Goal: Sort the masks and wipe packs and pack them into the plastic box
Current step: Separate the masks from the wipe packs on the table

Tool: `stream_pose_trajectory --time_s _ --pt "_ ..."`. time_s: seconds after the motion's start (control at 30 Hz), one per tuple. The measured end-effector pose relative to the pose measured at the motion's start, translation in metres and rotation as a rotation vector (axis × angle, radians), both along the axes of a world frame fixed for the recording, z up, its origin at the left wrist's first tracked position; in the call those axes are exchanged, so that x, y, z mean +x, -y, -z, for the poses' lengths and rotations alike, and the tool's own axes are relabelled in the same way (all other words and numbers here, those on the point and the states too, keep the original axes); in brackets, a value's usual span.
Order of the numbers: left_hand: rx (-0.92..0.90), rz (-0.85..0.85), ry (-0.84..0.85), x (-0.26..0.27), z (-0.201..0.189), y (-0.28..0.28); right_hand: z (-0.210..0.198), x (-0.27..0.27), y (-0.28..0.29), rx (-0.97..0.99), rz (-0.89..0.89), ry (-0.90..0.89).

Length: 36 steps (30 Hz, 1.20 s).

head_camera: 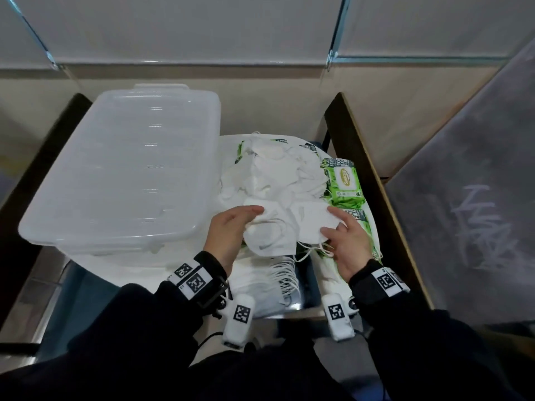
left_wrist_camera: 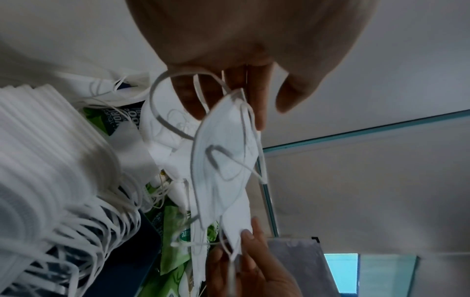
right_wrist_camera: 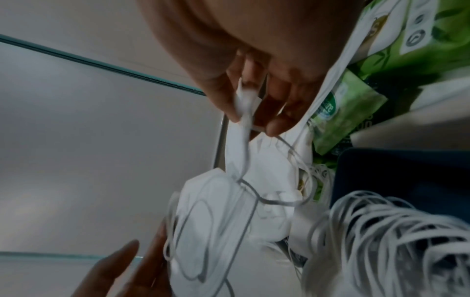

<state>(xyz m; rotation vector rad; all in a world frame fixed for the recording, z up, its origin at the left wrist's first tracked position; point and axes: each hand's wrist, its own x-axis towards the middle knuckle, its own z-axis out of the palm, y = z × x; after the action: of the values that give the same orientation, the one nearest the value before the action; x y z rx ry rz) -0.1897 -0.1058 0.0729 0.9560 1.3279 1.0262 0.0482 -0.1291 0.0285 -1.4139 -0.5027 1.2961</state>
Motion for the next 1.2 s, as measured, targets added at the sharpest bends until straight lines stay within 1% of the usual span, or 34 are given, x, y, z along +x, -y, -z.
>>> stream_pose_trajectory --time_s 0.03,0.13,0.27,0.37,0.43,0.47,0.5,0.6,0.67,0.73,0.83,0.9,0.97,1.07,1.13,1.2 --pt "0.020 0.004 0.002 -0.001 -0.003 0.002 0.001 -0.004 0.002 0.013 0.030 -0.015" --pt "0.132 0.029 -0.124 -0.007 -0.001 0.004 0.002 -0.013 0.007 0.013 0.099 -0.040" --pt "0.155 0.050 -0.141 -0.012 -0.006 0.006 0.003 -0.021 0.013 0.016 0.126 0.040" --pt "0.152 0.164 -0.183 -0.012 -0.013 0.004 0.001 -0.023 0.016 0.049 0.085 0.065" --pt "0.146 0.243 -0.274 -0.012 -0.018 0.005 0.000 -0.024 0.018 0.063 0.063 0.047" --pt "0.142 0.257 -0.296 -0.012 -0.018 0.005 0.000 -0.025 0.019 0.062 0.059 0.043" --pt "0.135 0.258 -0.286 -0.012 -0.019 0.005 -0.001 -0.026 0.020 0.058 0.056 0.040" --pt "0.127 0.239 -0.144 -0.010 -0.023 0.005 -0.004 -0.029 0.022 0.074 0.034 -0.002" --pt "0.121 0.231 -0.096 -0.003 -0.023 0.004 -0.004 -0.031 0.022 0.076 0.011 -0.044" --pt "0.075 0.192 -0.075 0.004 -0.015 0.003 -0.006 -0.035 0.023 0.090 -0.013 -0.122" --pt "-0.024 0.144 -0.097 0.010 0.001 0.001 -0.012 -0.039 0.026 0.114 -0.035 -0.235" --pt "-0.107 0.140 -0.057 0.010 0.009 0.000 -0.017 -0.038 0.027 0.106 -0.030 -0.273" --pt "-0.166 0.151 0.005 0.009 0.013 0.000 -0.017 -0.035 0.028 0.043 -0.052 -0.251" --pt "-0.171 0.146 0.027 0.005 0.017 0.001 -0.013 -0.029 0.029 -0.111 -0.131 -0.174" --pt "-0.179 0.133 0.043 0.003 0.019 0.001 -0.010 -0.024 0.031 -0.175 -0.175 -0.165" --pt "-0.170 0.141 0.050 0.003 0.021 0.003 -0.011 -0.021 0.032 -0.198 -0.216 -0.183"
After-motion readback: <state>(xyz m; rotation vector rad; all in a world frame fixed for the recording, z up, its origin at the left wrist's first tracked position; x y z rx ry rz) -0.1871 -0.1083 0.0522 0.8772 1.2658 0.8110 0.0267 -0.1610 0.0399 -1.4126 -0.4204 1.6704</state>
